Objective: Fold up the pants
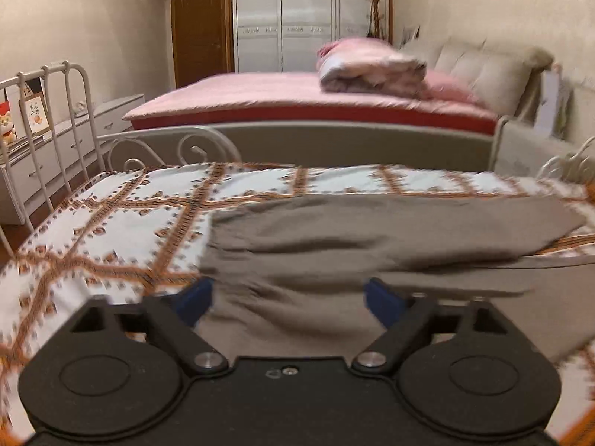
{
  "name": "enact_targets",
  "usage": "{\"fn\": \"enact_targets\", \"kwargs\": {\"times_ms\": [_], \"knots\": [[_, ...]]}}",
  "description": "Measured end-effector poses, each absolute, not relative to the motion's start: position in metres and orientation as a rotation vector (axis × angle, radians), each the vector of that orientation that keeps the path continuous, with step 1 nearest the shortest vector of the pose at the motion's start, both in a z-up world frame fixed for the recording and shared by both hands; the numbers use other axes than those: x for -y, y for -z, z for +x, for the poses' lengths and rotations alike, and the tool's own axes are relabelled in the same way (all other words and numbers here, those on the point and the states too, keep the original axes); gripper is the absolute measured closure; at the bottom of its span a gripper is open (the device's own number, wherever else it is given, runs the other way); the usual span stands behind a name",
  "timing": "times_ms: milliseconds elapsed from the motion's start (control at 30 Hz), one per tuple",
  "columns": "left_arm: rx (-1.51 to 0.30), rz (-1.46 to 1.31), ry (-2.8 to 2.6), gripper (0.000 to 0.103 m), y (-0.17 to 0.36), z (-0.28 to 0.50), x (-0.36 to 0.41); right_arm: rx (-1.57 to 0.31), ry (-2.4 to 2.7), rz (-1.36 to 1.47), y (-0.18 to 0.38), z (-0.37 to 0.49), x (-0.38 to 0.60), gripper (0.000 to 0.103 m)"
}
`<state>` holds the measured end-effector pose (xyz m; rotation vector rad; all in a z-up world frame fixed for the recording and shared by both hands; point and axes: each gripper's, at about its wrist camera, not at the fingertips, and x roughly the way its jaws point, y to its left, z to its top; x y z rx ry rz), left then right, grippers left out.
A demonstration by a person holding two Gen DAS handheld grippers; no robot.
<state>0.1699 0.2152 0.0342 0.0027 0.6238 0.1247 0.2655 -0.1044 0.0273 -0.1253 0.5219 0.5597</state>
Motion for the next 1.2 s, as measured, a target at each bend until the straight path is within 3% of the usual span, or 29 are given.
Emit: {"fn": "enact_targets", "kwargs": {"times_ms": [133,167,200,267,533,1067,1100,1133,1200], "knots": [[-0.681,-0.002,-0.121,0.034,-0.013,0.235,-0.262,-0.535,-0.582,-0.151,-0.017,0.346,0.082,0.001],[-0.693,0.005,-0.12,0.037,-0.008,0.249,-0.269,-0.544,-0.586,-0.157,-0.012,0.366,0.076,0.014],[-0.71,0.026,-0.11,0.042,-0.002,0.27,-0.276,-0.573,-0.601,-0.158,-0.006,0.392,0.067,0.035],[-0.731,0.069,-0.098,0.045,0.008,0.299,-0.283,-0.619,-0.607,-0.167,0.009,0.438,0.051,0.044],[-0.832,0.126,-0.086,0.044,0.053,0.388,-0.324,-0.677,-0.634,-0.274,0.072,0.559,0.005,0.044],[-0.816,-0.002,0.059,0.043,0.072,0.42,-0.343,-0.782,-0.777,-0.259,0.107,0.605,0.004,0.044],[-0.814,-0.024,0.063,0.048,0.074,0.421,-0.345,-0.795,-0.778,-0.246,0.108,0.607,0.004,0.049],[-0.799,-0.035,0.064,0.067,0.075,0.421,-0.347,-0.788,-0.795,-0.243,0.109,0.605,0.003,0.056],[-0.777,-0.054,0.06,0.071,0.076,0.42,-0.352,-0.779,-0.798,-0.243,0.108,0.602,0.001,0.08]]}}
